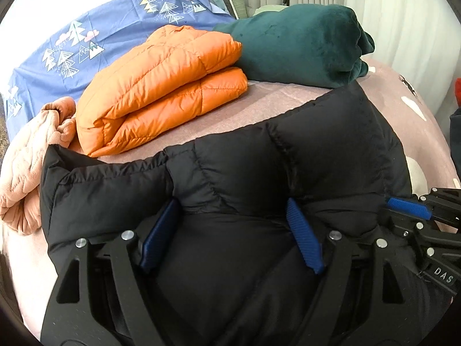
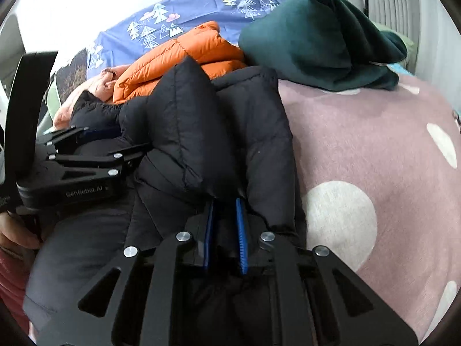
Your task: Fold large clothes
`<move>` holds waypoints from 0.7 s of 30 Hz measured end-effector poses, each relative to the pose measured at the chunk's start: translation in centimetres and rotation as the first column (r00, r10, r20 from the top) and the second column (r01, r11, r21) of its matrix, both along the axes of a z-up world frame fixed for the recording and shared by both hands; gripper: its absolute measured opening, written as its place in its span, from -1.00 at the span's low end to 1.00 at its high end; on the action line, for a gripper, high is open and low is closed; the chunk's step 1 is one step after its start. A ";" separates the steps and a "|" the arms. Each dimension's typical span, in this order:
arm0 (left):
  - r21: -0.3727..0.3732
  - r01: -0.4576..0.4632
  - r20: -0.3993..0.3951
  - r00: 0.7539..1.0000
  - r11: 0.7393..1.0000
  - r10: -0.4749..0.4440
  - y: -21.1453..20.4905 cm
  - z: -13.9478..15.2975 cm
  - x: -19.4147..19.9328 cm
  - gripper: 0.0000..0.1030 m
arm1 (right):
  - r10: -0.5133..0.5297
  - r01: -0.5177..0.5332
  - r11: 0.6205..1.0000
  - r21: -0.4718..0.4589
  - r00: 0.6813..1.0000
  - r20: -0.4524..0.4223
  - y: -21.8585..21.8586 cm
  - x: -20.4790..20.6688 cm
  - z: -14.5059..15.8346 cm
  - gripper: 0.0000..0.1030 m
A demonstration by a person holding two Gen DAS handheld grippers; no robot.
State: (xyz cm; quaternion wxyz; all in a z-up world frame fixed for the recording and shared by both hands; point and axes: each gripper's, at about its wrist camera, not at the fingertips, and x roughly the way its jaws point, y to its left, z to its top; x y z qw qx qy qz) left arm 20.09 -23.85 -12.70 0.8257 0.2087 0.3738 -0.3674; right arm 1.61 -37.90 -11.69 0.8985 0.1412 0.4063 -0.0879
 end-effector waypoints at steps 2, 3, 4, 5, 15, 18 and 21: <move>-0.002 0.000 0.002 1.000 1.000 0.000 0.1 0.0 0.0 0.53 | 0.001 -0.001 1.000 0.005 1.000 -0.002 0.1 0.1 0.0 -0.74; -0.002 0.000 0.004 1.000 1.000 0.000 0.1 0.0 0.0 0.53 | 0.003 -0.003 1.000 0.011 1.000 -0.001 -0.2 0.1 0.0 -0.74; -0.002 0.000 0.004 1.000 1.000 0.000 0.1 0.1 0.0 0.53 | 0.004 -0.004 1.000 0.015 1.000 0.000 -0.5 0.2 -0.1 -0.74; -0.002 0.000 0.005 1.000 1.000 0.000 0.1 0.2 -0.1 0.53 | 0.004 -0.004 1.000 0.020 1.000 0.001 -0.6 0.1 -0.1 -0.74; -0.145 0.180 -0.022 0.982 0.973 -0.185 -3.2 6.9 -1.7 -0.03 | 0.003 -0.004 0.999 0.047 1.000 0.020 -1.1 0.4 -0.5 -0.74; 0.053 0.165 0.015 0.986 0.985 -0.165 -7.2 3.1 -0.6 0.14 | -0.001 -0.002 0.998 0.067 0.999 0.034 -1.6 0.1 -0.6 -0.74; 0.100 0.093 -0.029 0.995 0.991 -0.090 -8.4 -0.6 1.7 0.27 | -0.015 0.013 0.997 0.079 0.999 0.033 -2.1 0.1 -0.9 -0.74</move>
